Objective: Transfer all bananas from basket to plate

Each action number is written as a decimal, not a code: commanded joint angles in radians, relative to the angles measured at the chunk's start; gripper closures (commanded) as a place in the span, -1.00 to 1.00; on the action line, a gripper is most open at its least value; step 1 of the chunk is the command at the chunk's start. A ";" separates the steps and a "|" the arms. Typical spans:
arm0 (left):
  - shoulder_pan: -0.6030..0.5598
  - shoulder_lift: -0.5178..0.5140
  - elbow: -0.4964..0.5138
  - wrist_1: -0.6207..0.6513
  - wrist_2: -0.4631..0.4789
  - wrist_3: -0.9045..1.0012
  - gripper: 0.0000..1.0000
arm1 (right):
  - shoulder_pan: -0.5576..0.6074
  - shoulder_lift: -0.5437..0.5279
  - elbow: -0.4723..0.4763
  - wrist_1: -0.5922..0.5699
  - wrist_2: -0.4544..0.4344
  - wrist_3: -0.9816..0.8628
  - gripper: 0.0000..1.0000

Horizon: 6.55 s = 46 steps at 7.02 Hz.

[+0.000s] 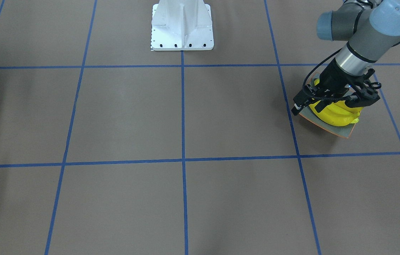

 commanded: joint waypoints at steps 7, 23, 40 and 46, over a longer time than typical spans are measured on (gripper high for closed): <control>0.048 -0.132 0.089 -0.094 0.002 -0.213 -1.00 | -0.238 0.297 0.059 0.143 -0.212 0.591 1.00; 0.230 -0.296 0.115 -0.663 0.141 -0.803 -1.00 | -0.856 0.357 0.049 1.197 -0.918 1.822 1.00; 0.306 -0.348 0.144 -0.693 0.305 -0.806 -0.41 | -0.881 0.354 0.068 1.271 -0.938 1.956 1.00; 0.326 -0.345 0.132 -0.697 0.343 -0.813 1.00 | -0.878 0.349 0.082 1.287 -0.935 1.961 -1.00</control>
